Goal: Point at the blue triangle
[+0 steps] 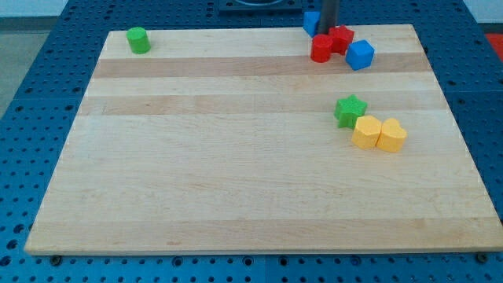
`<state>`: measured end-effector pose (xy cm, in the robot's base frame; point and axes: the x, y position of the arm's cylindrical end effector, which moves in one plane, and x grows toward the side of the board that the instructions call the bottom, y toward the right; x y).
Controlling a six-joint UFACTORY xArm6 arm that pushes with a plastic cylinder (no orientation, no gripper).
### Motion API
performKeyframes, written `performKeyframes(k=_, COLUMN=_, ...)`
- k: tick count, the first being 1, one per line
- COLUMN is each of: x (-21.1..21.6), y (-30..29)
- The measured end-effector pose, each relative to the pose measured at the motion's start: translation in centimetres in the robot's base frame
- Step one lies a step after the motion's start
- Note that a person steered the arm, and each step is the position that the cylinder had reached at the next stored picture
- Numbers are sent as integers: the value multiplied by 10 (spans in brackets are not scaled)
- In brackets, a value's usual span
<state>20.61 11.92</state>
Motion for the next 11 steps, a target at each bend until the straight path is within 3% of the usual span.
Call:
performKeyframes(k=6, x=25, y=-49)
performKeyframes(k=10, x=24, y=16)
performKeyframes(k=11, x=7, y=24)
